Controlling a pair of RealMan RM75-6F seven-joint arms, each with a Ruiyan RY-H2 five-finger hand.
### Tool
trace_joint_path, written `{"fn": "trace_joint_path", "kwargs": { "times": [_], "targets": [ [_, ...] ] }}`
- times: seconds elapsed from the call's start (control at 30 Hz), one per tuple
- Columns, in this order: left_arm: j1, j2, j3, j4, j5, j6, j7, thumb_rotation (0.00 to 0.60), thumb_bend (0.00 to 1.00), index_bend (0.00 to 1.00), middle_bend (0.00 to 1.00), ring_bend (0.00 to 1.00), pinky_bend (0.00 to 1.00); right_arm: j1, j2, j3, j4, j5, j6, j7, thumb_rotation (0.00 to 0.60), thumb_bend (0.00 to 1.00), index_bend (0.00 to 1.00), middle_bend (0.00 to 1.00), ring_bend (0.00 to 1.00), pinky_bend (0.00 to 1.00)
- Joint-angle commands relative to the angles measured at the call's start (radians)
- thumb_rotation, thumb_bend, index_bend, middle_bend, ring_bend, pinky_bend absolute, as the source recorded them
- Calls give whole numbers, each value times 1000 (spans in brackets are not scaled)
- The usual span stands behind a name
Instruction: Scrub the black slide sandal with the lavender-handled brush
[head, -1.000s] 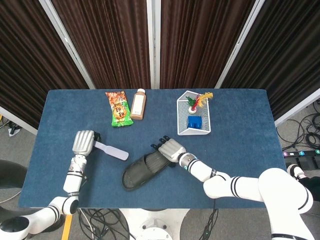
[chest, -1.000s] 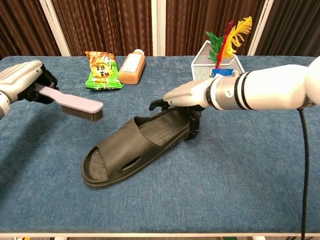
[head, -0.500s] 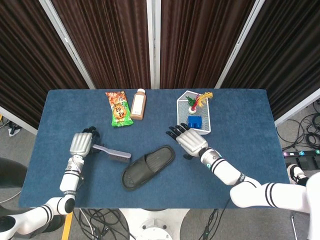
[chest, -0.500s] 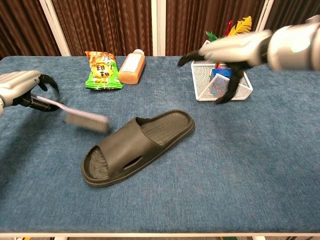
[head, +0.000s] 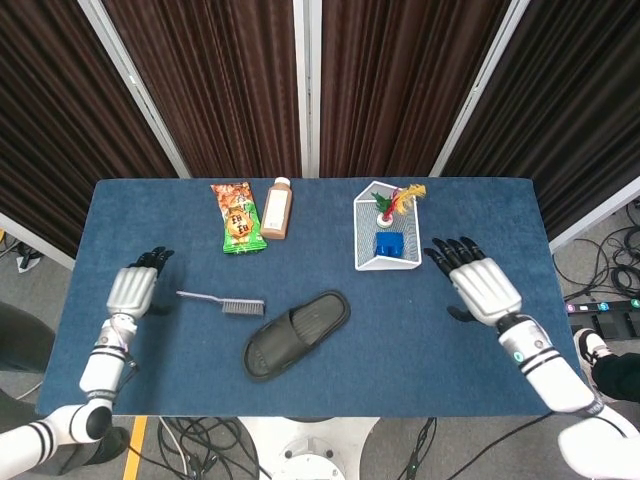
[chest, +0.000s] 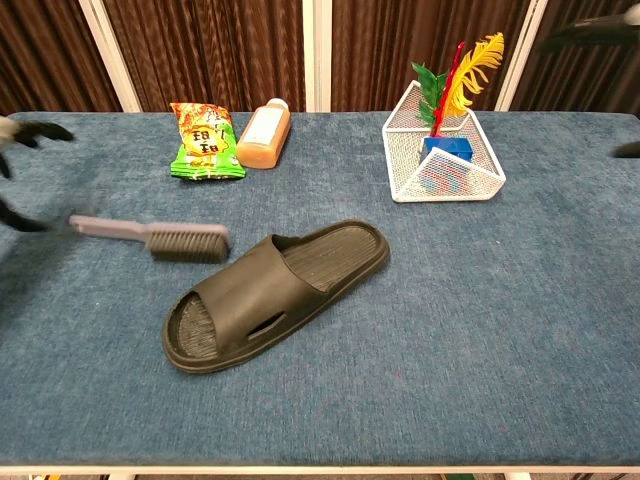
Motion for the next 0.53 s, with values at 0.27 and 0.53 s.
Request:
{"fn": "trace_joint_path", "kwargs": {
  "times": [0.27, 0.53],
  "targets": [
    [261, 228, 101, -142, 136, 316, -210, 600, 161, 234, 198, 157, 298, -368, -10, -69, 127, -145, 372, 183, 600, 137, 0, 87, 0, 36],
    [376, 263, 174, -247, 218, 474, -153, 600, 160, 234, 199, 156, 281, -519, -84, -72, 204, -229, 505, 238, 600, 141, 0, 86, 0, 36]
  ]
}}
